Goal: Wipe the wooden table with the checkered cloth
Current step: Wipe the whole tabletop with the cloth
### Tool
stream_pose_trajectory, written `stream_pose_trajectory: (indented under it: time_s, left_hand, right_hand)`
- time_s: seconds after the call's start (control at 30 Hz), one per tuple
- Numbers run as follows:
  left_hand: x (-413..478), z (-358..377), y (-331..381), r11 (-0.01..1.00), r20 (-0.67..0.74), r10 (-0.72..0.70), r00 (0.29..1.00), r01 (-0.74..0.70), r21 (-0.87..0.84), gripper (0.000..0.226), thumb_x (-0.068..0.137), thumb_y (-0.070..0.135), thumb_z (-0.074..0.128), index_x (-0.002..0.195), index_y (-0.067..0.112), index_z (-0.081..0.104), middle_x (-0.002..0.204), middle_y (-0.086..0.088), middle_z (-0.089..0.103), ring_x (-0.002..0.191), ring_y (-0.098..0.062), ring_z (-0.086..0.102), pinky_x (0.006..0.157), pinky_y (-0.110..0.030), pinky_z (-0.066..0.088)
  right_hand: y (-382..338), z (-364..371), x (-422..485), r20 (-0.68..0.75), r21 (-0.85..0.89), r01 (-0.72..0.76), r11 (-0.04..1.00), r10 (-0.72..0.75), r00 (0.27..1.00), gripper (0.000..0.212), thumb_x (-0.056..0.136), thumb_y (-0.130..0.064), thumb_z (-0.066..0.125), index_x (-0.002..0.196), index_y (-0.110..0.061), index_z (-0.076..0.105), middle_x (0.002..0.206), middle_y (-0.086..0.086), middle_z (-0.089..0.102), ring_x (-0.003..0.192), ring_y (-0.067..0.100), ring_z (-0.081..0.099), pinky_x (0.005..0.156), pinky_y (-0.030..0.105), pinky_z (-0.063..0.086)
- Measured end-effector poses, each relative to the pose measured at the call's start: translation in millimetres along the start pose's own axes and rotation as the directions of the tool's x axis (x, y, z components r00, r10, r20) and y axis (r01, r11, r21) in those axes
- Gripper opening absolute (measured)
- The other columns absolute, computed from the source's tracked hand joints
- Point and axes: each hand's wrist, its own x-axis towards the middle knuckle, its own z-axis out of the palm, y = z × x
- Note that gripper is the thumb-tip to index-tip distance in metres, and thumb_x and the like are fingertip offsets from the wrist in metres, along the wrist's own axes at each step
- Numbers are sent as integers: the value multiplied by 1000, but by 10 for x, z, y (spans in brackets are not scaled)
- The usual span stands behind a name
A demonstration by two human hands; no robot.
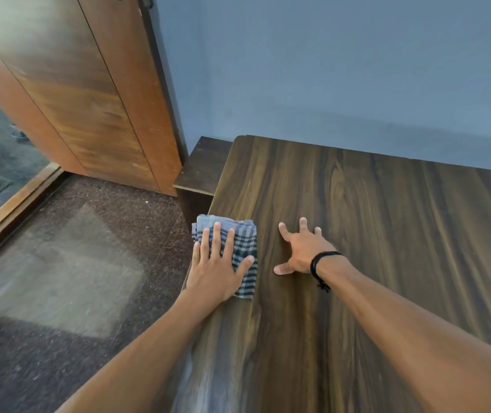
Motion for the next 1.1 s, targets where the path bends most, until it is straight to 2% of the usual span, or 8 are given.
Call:
stream_pose_trajectory:
  time_s: [0.13,0.27,0.43,0.53,0.7,0.83,0.97,1.1]
  left_hand:
    - [-299,113,-38,999,-57,52,997,-51,10,82,92,73,4,157,25,-9,164,-9,-14,151,-28,-11,121,-42,-4]
    - [-642,244,-167,996,-63,89,994,-89,-3,84,90,77,4,157,25,1,164,-4,-2,152,-27,5,120,-44,11]
    - [-237,123,-121,997,-61,78,995,-77,7,97,72,81,-23,153,26,-18,163,-5,-17,151,-26,-7,121,-43,3]
    - [-211,92,-51,1000,-58,28,998,-28,-2,96,75,78,-15,155,25,-11,164,-6,-14,151,-26,-8,122,-43,4]
    - [-790,316,-190,994,-37,109,993,-108,18,83,82,79,-14,149,32,-27,161,-1,-23,149,-22,-19,119,-39,-7]
    - [-716,203,-269,990,-31,137,990,-137,22,86,82,80,-13,151,29,-22,163,-4,-17,151,-25,-10,119,-40,-2]
    - [-247,-47,-106,995,6,100,995,-100,-14,81,93,71,10,156,26,-13,164,-7,-17,150,-25,-14,121,-41,-5]
    - [-906,239,-311,981,-48,191,980,-192,-13,78,92,76,1,152,31,-21,162,-3,-24,149,-23,-22,119,-38,-11]
  right_hand:
    - [-68,-20,-16,4,-1,8,1000,-8,1000,121,82,-52,81,163,-32,-6,168,18,-17,151,54,-4,120,62,21]
    - [-41,-4,-19,-1,28,2,1000,-2,1000,121,80,-50,83,163,-34,-5,168,16,-19,151,53,-6,117,66,26]
    - [-68,-27,-37,10,61,-7,998,6,1000,119,83,-47,82,162,-33,-6,167,14,-22,152,50,-9,116,67,27]
    - [-61,18,-83,-6,65,-14,998,14,1000,117,84,-46,81,163,-34,-5,168,14,-21,153,48,-9,116,67,27]
    - [-49,34,-116,-26,79,-12,997,14,1000,114,85,-45,80,163,-34,-3,169,14,-17,153,48,-7,117,66,27]
    - [-50,31,-106,-43,57,-18,998,20,999,109,88,-46,77,163,-32,0,169,18,-13,153,49,-4,118,65,24]
    - [-48,38,-95,-59,-12,-9,1000,8,998,110,88,-52,74,164,-27,-1,167,25,-8,153,50,1,123,56,17]
    - [-47,81,-105,-62,-10,-22,1000,22,998,109,87,-53,74,164,-32,0,169,20,-8,153,50,3,120,56,22]
